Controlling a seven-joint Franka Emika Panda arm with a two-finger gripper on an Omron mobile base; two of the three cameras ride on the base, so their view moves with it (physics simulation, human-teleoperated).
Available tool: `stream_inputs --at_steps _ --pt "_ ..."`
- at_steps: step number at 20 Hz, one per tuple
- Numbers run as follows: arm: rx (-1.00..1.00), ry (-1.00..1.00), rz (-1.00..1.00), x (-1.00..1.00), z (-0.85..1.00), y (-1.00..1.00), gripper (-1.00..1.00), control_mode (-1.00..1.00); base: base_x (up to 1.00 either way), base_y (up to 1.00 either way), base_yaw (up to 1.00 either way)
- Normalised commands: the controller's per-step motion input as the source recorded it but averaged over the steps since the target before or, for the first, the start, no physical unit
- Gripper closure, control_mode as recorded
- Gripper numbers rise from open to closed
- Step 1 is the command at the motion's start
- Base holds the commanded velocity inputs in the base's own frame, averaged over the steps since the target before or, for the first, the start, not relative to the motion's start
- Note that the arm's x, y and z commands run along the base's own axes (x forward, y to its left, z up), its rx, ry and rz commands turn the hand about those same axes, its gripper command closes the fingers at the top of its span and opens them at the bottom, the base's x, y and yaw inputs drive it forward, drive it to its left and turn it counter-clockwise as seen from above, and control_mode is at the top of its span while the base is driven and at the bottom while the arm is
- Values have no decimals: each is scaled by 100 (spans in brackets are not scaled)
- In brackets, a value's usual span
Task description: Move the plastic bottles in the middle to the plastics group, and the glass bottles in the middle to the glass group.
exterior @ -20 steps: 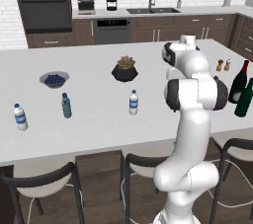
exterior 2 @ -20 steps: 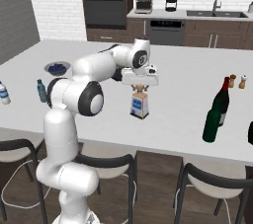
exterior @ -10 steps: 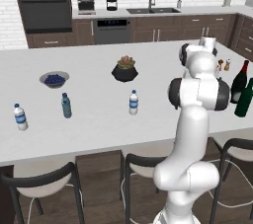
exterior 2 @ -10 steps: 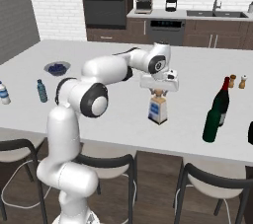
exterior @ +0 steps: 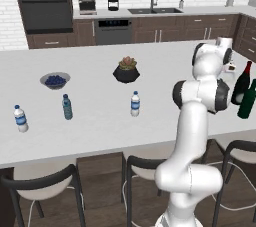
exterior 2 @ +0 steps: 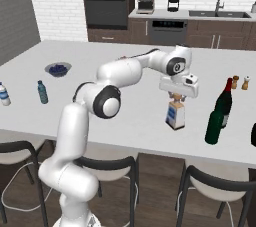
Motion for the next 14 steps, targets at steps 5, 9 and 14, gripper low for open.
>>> stream_inputs --at_steps 5,9,14 --pt "4 0 -15 -5 -3 -32 100 -100 0 0 0" --pt "1 0 -9 -22 -31 -25 100 -100 0 0 0" --pt "-1 0 -6 -21 -33 -2 100 -100 0 0 0"
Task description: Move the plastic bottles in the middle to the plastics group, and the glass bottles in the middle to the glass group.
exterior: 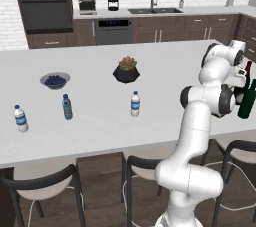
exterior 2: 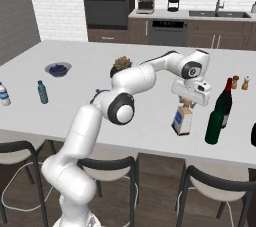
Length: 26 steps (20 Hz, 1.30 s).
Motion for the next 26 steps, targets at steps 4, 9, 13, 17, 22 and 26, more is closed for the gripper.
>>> stream_inputs --at_steps 4,9,13,17,22,26 --pt "-6 -5 -2 -13 -8 0 100 -100 0 0 0" --pt "-7 -13 -6 0 2 0 100 -100 0 0 0" --pt "-2 -9 -9 0 0 -5 100 -100 0 0 0" --pt "0 0 -14 0 0 -6 100 -100 0 0 0" --pt "-6 0 -15 0 0 -3 100 -100 0 0 0" --pt "-13 0 -12 0 0 0 100 -100 0 0 0"
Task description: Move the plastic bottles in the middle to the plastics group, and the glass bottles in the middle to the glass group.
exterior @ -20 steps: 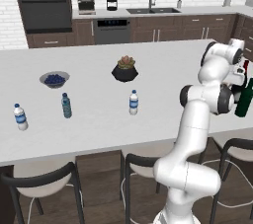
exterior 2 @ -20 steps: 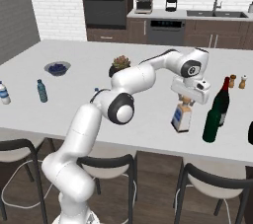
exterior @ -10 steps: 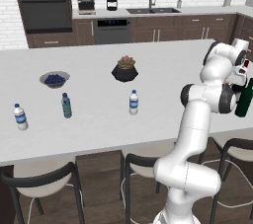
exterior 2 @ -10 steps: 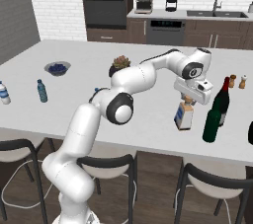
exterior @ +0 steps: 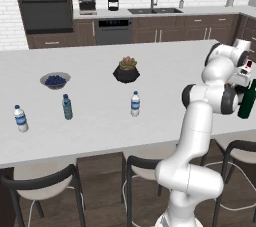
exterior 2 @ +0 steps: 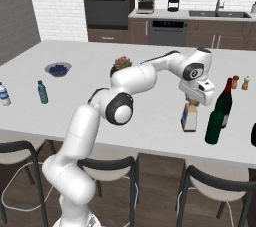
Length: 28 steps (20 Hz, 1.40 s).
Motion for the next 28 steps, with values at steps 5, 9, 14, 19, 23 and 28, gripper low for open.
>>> stream_inputs --at_steps 5,9,14,19,23,28 --pt "-2 0 -12 0 0 -16 100 -100 0 0 0" --pt "0 0 -11 0 -5 -26 100 -100 0 0 0" --pt "0 0 -6 0 -10 -13 100 -100 0 0 0" --pt "2 0 0 0 -27 0 100 -100 0 0 0" --pt "0 0 -1 0 -4 0 100 -100 0 0 0" --pt "0 0 0 0 0 0 -100 -100 0 0 0"
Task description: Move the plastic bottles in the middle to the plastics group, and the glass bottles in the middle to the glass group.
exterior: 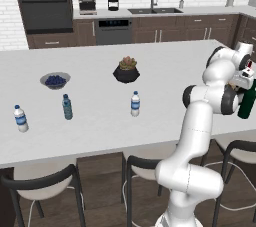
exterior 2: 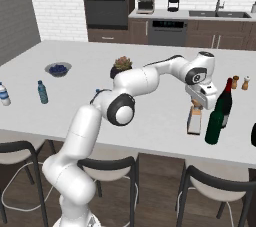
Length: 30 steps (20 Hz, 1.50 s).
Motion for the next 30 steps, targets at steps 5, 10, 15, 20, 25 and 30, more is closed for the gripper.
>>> stream_inputs --at_steps 5,10,15,20,25,30 --pt "-2 0 0 0 3 0 -100 -100 0 0 0" --pt "0 0 0 0 36 0 -100 -100 0 0 0" --pt "0 0 0 -19 42 4 -100 -100 0 0 0" --pt "2 0 7 -75 14 30 -100 -100 0 0 0" --pt "2 0 13 -46 13 66 -100 -100 0 0 0" --pt "0 0 18 -30 26 98 -100 -100 0 0 0"
